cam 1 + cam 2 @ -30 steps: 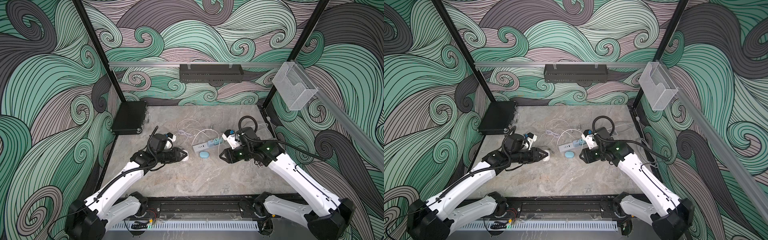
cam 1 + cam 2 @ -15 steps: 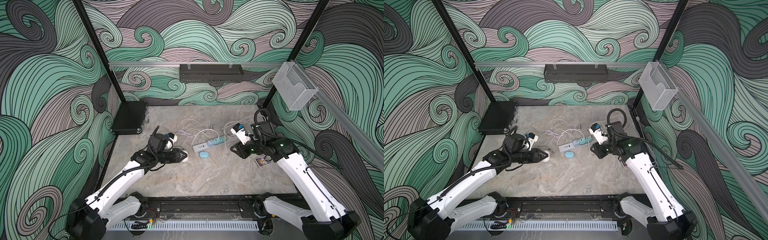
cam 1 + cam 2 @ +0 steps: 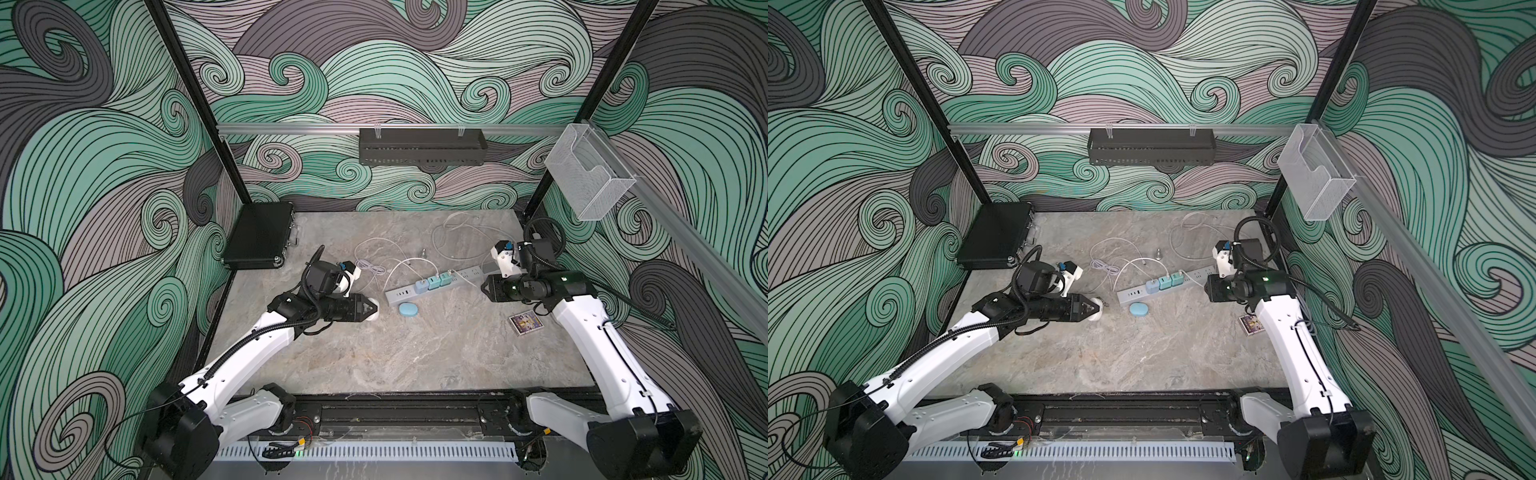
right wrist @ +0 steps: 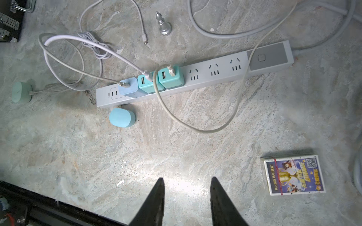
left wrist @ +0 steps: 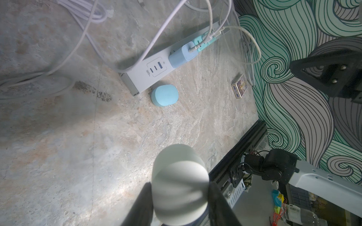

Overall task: Charge the bluetooth headset
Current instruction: Pick up the charging cable from the center of the board.

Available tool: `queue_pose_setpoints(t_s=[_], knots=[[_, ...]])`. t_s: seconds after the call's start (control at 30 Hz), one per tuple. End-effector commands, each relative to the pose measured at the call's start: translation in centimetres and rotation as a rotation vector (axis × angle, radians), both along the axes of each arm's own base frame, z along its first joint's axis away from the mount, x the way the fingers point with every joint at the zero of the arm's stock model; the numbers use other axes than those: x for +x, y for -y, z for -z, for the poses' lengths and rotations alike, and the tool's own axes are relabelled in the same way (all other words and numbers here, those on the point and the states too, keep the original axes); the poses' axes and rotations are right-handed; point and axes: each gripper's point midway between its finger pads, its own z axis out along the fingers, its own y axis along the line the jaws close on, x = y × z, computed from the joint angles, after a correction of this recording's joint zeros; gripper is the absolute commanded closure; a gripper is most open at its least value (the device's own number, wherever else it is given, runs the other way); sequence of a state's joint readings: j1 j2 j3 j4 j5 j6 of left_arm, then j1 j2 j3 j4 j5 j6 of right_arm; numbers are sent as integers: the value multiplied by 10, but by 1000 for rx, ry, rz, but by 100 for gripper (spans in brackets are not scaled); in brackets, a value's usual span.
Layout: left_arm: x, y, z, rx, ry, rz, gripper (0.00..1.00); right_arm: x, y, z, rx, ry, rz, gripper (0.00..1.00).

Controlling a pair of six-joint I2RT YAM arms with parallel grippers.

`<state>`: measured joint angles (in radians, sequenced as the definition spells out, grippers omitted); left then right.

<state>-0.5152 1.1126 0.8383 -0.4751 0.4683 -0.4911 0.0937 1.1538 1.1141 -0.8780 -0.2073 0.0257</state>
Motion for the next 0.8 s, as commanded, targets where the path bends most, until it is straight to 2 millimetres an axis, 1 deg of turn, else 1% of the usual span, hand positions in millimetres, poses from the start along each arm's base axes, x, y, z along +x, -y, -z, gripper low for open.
queue_pose_setpoints(t_s=[0.0, 0.07, 0.13, 0.2, 0.27, 0.33, 0.4, 0.53, 0.6, 0.67, 0.77], knots=[[0, 6, -13, -4, 33, 52, 82, 26, 9, -13, 37, 63, 50, 63], [0, 6, -12, 3, 34, 59, 82, 39, 19, -15, 48, 64, 90, 63], [1, 7, -11, 9, 34, 62, 82, 53, 30, -18, 57, 61, 161, 57], [4, 7, -10, 16, 34, 60, 81, 67, 42, -16, 81, 45, 253, 53], [6, 8, -9, 20, 30, 58, 81, 82, 49, -14, 133, 33, 337, 51], [9, 9, -8, 22, 27, 54, 81, 97, 48, -12, 195, 31, 387, 50], [13, 11, -8, 25, 25, 55, 82, 113, 50, -8, 249, 36, 452, 52], [19, 13, -9, 37, 23, 57, 81, 148, 56, 0, 393, 25, 638, 63], [23, 12, -8, 48, 23, 46, 81, 167, 59, 7, 433, 7, 701, 65], [26, 11, -7, 57, 25, 40, 82, 183, 63, 16, 435, -18, 750, 66], [30, 11, -4, 62, 20, 35, 81, 204, 77, 29, 400, -17, 843, 70]])
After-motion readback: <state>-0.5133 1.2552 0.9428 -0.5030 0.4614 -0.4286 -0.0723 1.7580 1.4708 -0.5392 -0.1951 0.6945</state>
